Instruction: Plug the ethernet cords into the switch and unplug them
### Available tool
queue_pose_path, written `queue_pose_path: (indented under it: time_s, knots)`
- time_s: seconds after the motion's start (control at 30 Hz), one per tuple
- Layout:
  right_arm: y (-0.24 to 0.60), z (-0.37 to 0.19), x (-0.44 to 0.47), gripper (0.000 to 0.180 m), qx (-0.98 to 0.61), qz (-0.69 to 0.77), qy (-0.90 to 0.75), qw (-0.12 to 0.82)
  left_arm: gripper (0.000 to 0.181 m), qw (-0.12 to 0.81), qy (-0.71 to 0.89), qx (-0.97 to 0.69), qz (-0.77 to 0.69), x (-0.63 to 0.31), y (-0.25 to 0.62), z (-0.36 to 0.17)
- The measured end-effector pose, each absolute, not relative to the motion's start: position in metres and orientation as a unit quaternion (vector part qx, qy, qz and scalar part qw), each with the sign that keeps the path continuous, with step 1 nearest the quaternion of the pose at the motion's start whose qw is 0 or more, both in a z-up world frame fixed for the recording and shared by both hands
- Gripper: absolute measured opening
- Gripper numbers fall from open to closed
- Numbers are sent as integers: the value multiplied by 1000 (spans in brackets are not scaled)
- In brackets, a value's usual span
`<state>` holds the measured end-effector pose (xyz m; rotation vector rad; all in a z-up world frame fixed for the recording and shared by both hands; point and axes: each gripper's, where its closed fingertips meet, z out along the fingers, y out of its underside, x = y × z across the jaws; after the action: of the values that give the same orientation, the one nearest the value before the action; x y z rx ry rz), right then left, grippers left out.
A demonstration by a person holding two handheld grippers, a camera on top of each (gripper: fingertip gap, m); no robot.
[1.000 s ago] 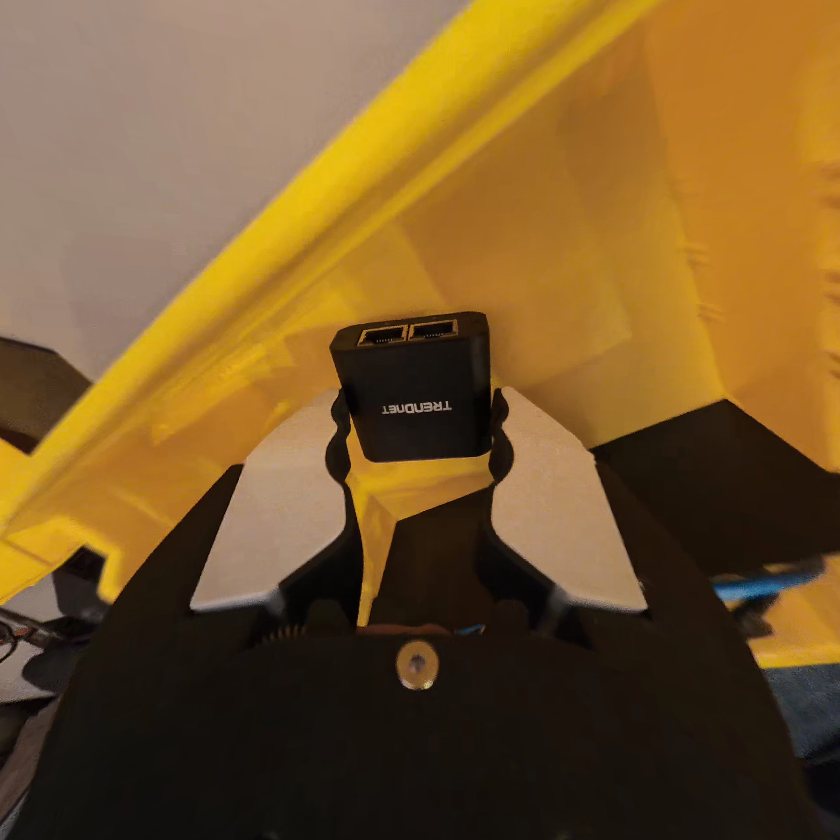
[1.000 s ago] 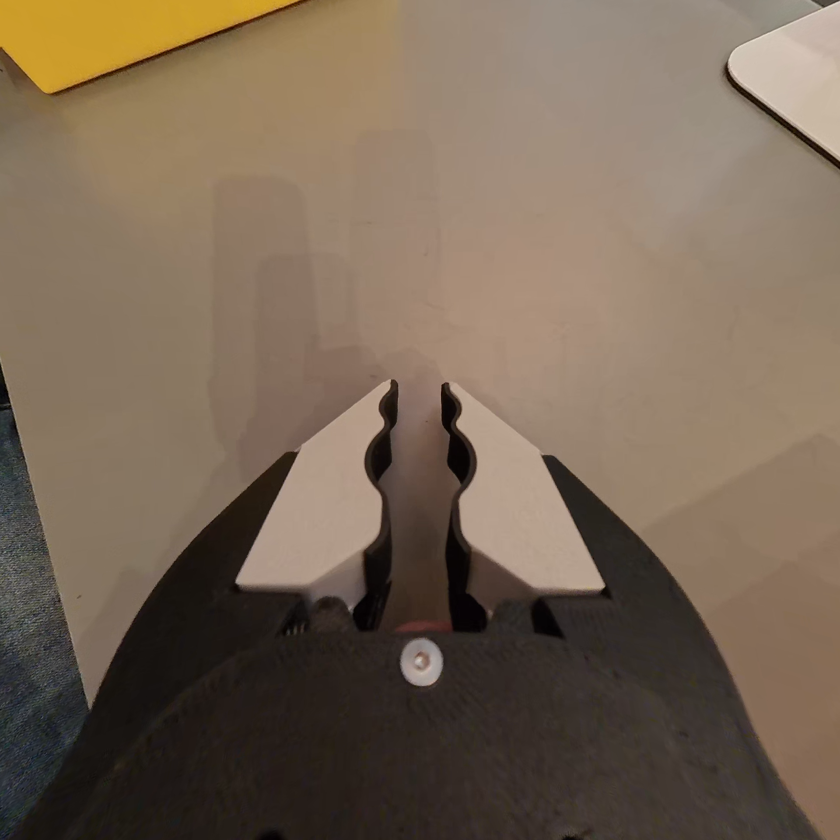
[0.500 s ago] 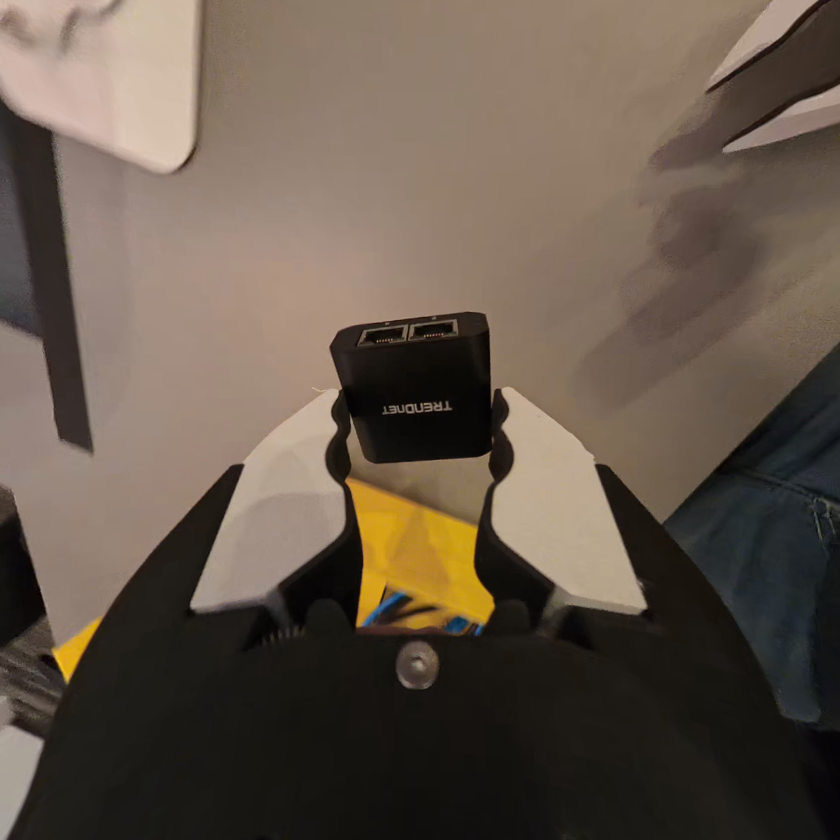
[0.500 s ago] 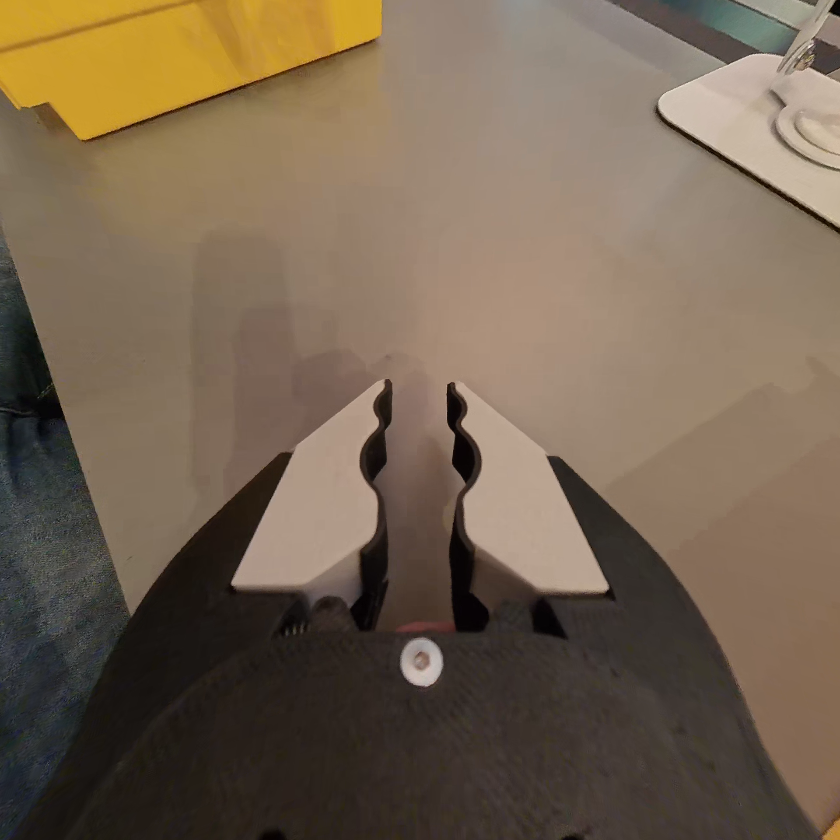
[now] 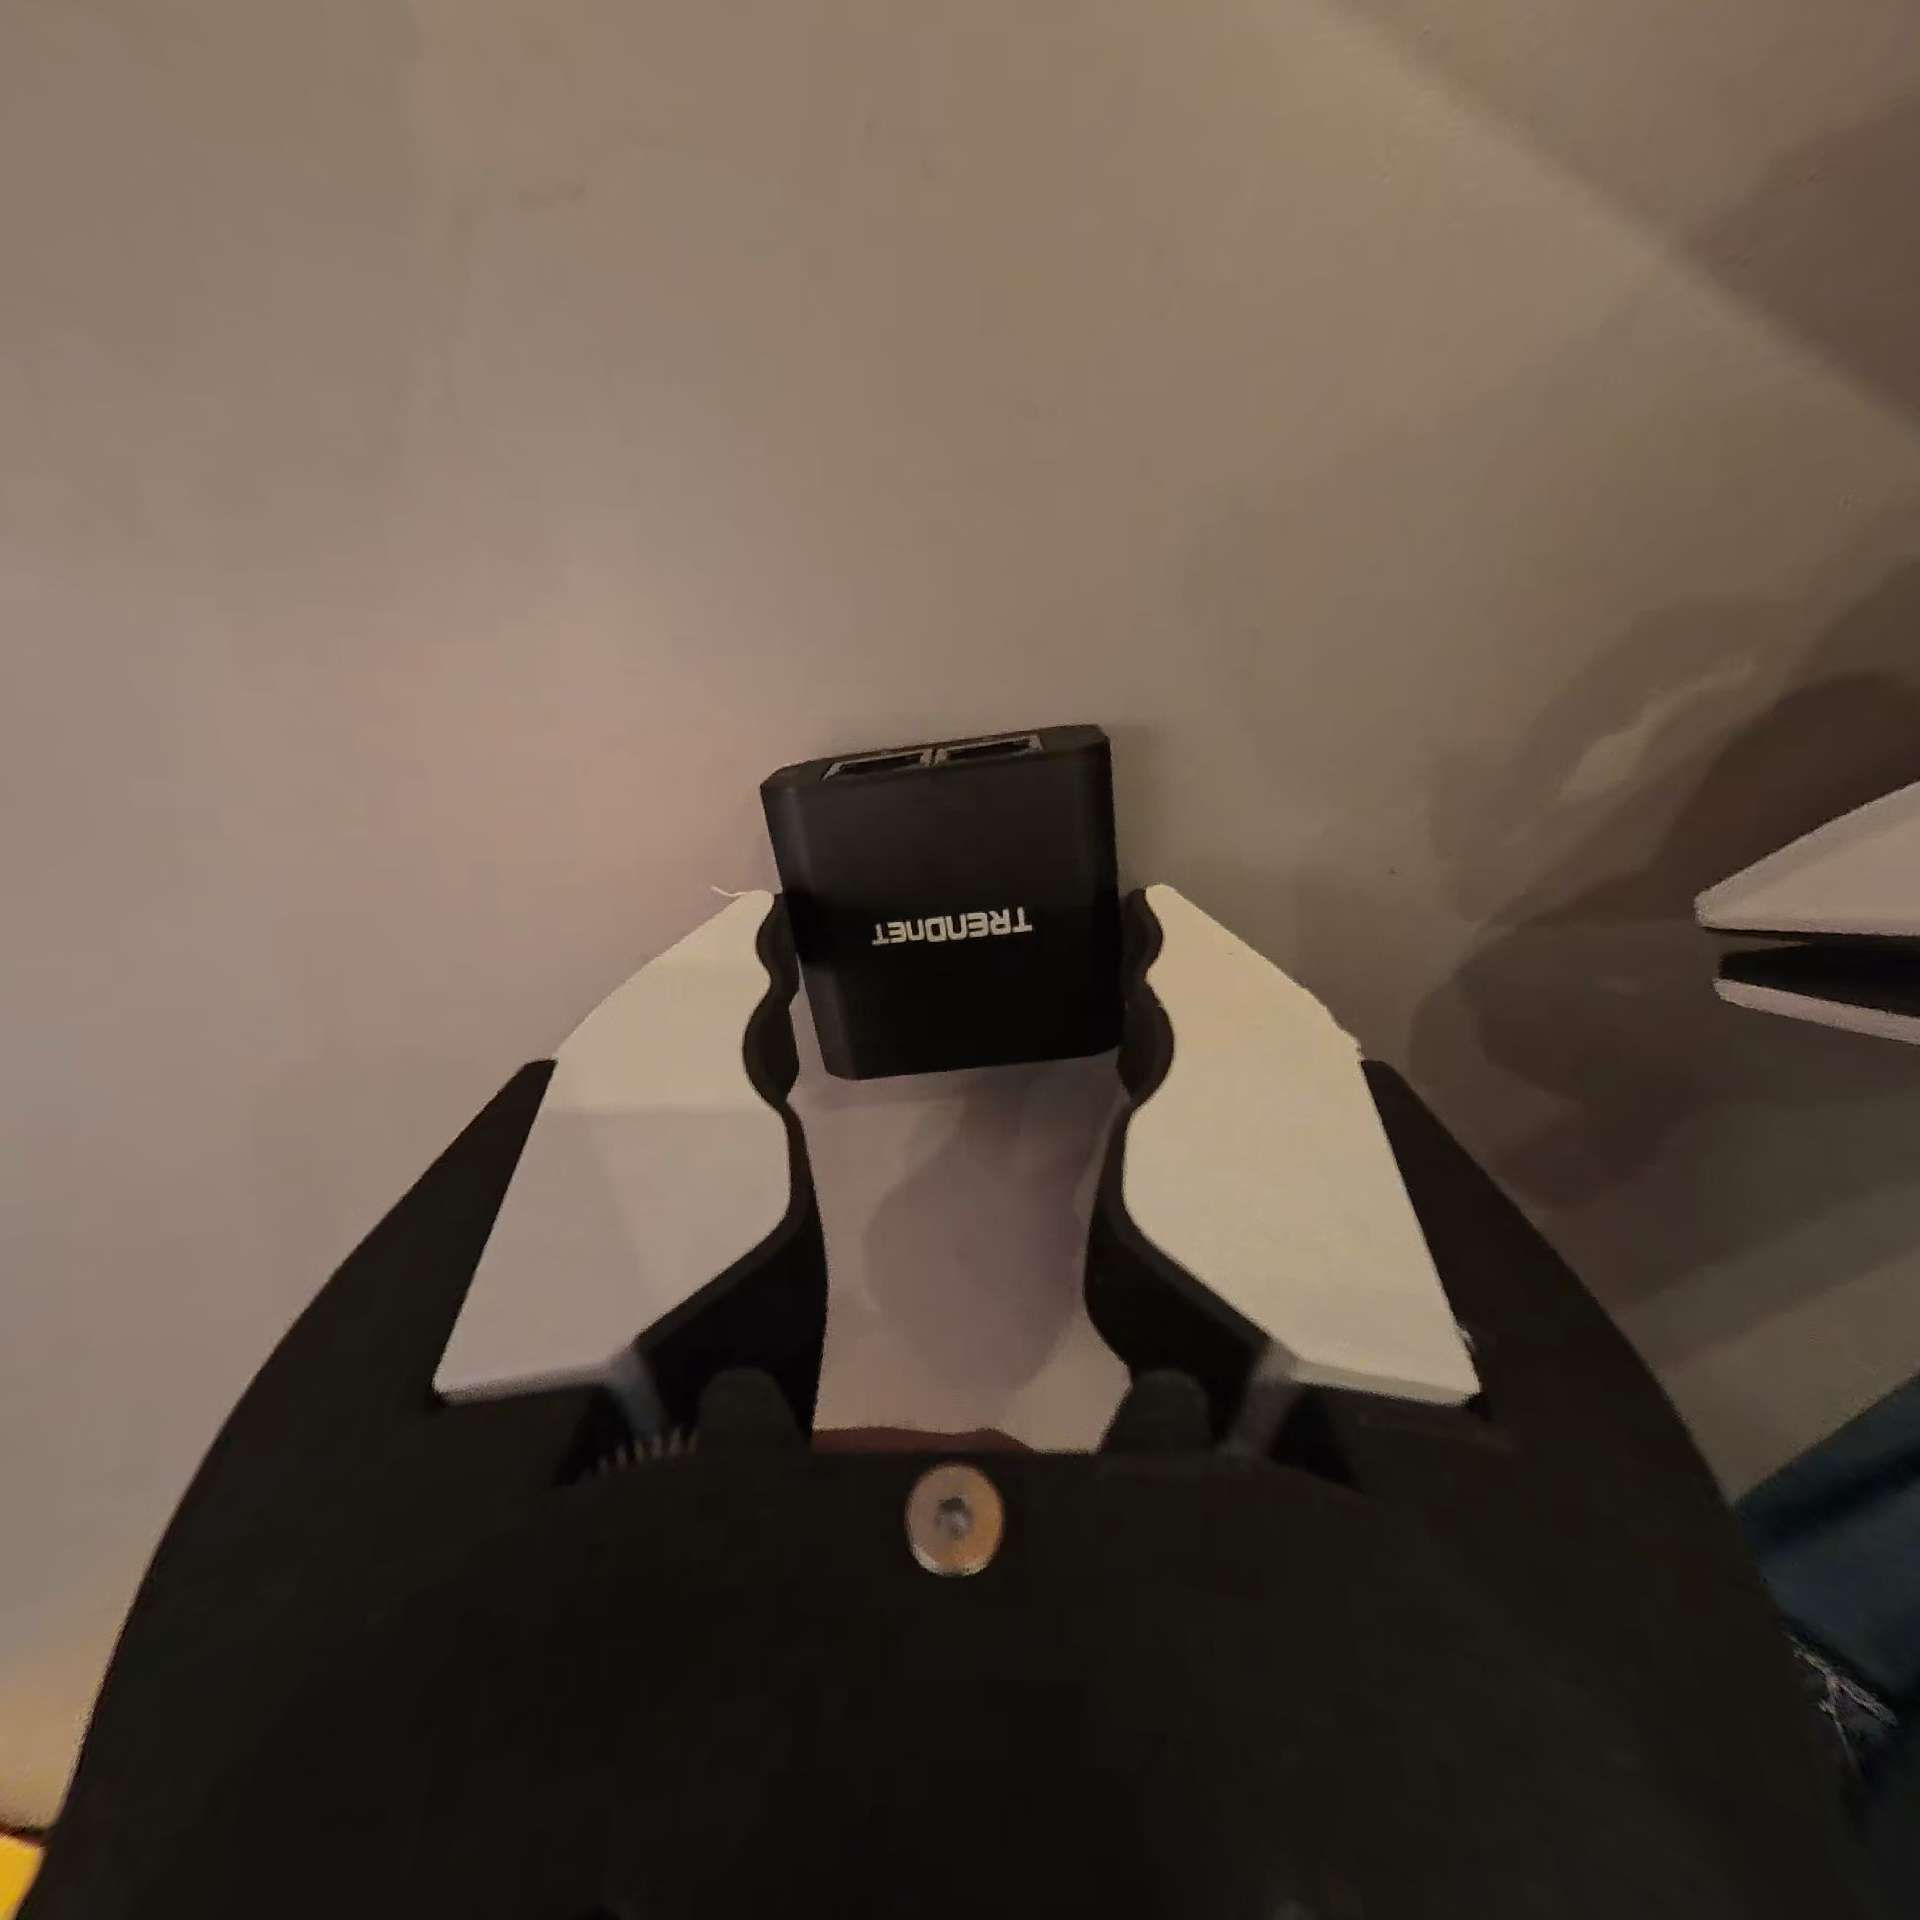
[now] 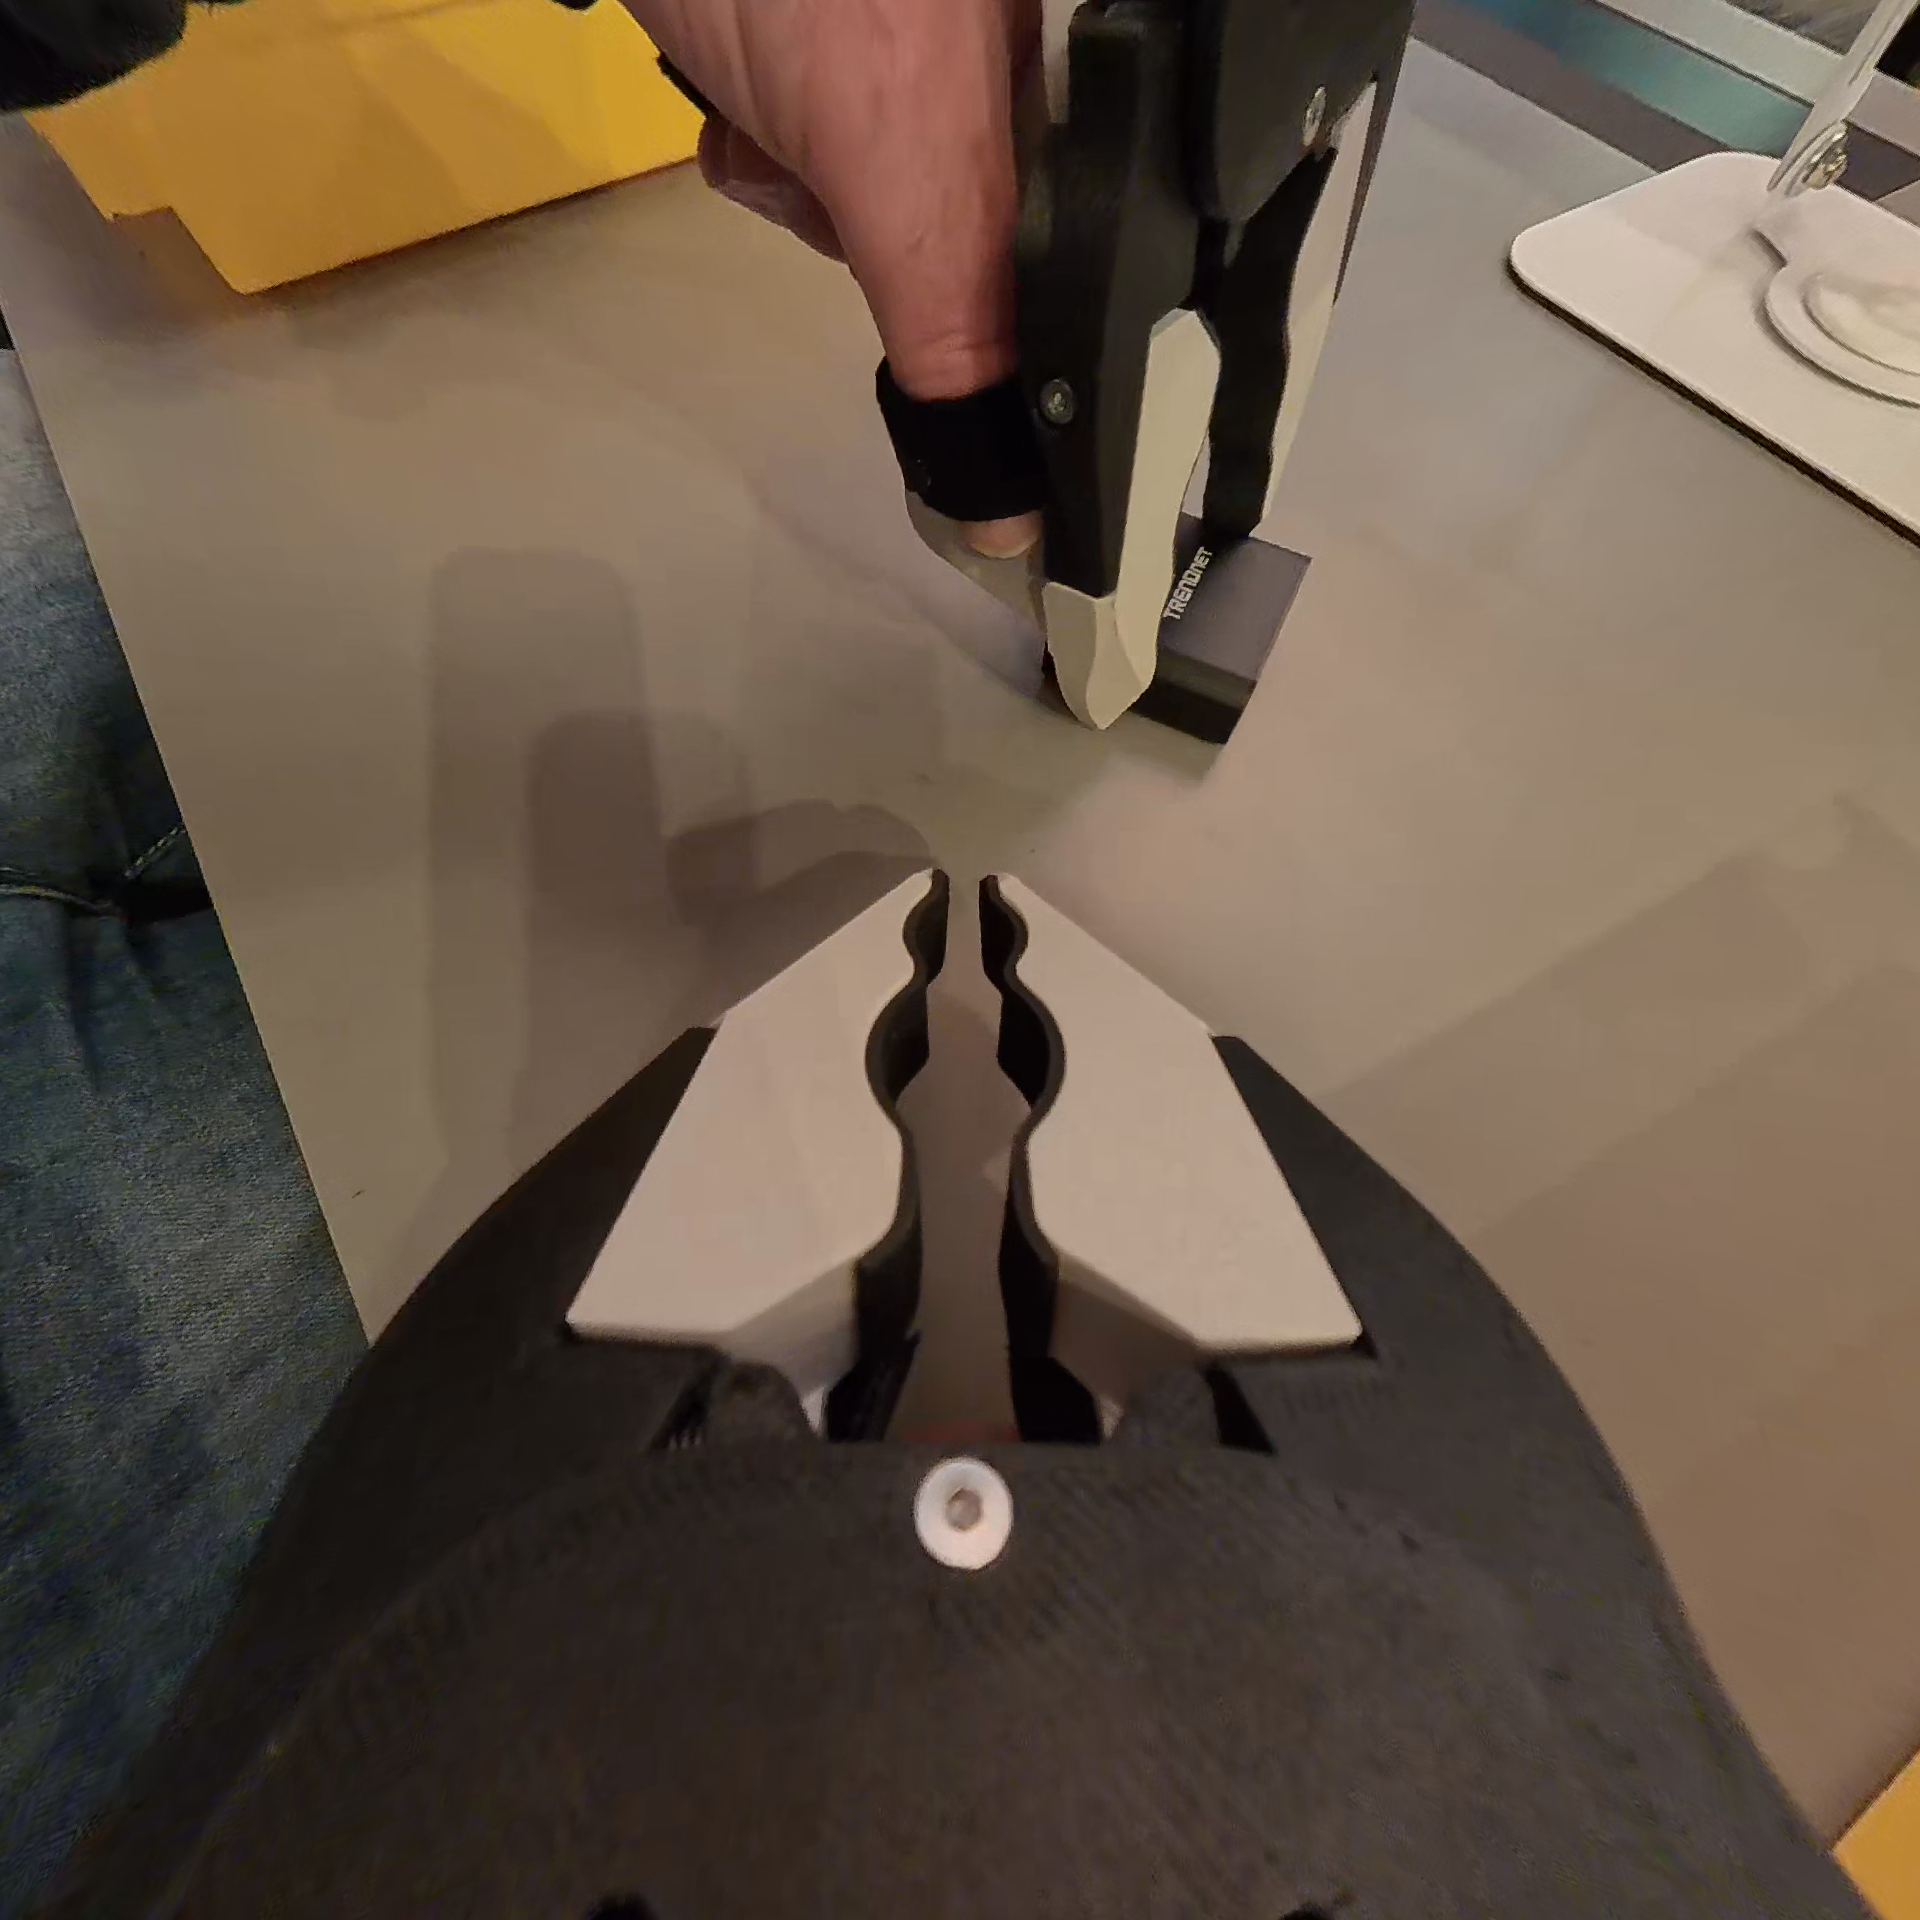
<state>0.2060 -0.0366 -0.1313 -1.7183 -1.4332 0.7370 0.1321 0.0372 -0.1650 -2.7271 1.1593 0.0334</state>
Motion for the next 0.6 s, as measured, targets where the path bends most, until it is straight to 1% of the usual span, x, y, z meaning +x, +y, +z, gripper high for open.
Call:
queue_pose_path:
  time_s: [0.07,0.17,0.23,0.33,0.4,0.47,0.53,0.6]
  knots:
    - [-37,-132,206,5,-673,286,-564,384,61,95,396,-913,15,132,36,-165]
    - [-36,-131,206,5,-674,287,-562,385,84,110,388,-915,7,131,34,-157]
    - [-36,-131,206,5,-674,289,-562,384,91,141,381,-914,-2,130,34,-139]
    - [-37,-132,205,6,-674,289,-563,382,86,201,372,-905,-41,131,22,-91]
    - [-37,-132,205,6,-674,289,-564,380,82,245,375,-894,-29,115,7,-49]
    - [-37,-131,205,6,-672,290,-564,382,73,272,370,-888,5,77,-13,-13]
    - [-38,-131,205,6,-671,292,-565,381,68,277,367,-887,41,26,-38,10]
    - [-39,-132,205,6,-670,294,-567,377,67,250,354,-899,66,-34,-67,20]
